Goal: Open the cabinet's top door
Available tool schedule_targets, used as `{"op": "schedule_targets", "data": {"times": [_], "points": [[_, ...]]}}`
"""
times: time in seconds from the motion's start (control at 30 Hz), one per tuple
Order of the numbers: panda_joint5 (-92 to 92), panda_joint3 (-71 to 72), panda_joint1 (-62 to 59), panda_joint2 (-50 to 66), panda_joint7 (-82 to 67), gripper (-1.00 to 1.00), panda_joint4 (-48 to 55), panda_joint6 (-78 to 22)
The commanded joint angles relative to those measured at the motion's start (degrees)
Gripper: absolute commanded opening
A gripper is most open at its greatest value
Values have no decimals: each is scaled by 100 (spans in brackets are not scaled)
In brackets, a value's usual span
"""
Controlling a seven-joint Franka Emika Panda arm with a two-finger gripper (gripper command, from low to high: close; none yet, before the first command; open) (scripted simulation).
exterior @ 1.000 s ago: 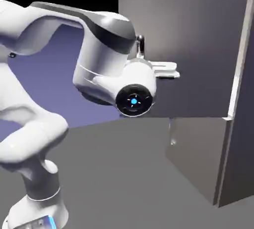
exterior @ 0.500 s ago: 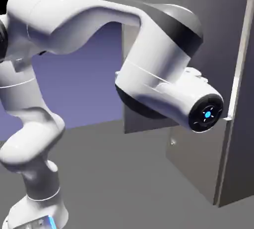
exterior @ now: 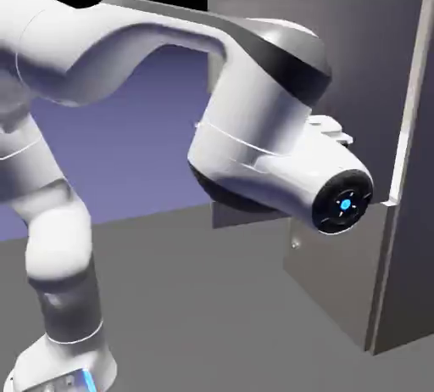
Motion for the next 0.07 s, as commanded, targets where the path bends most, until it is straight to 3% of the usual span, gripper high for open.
{"op": "schedule_targets", "data": {"times": [0.0,0.03], "points": [[13,-102,14,214,-98,-100,153,-223],[39,-178,7,422,-197,-100,307,-437]]}}
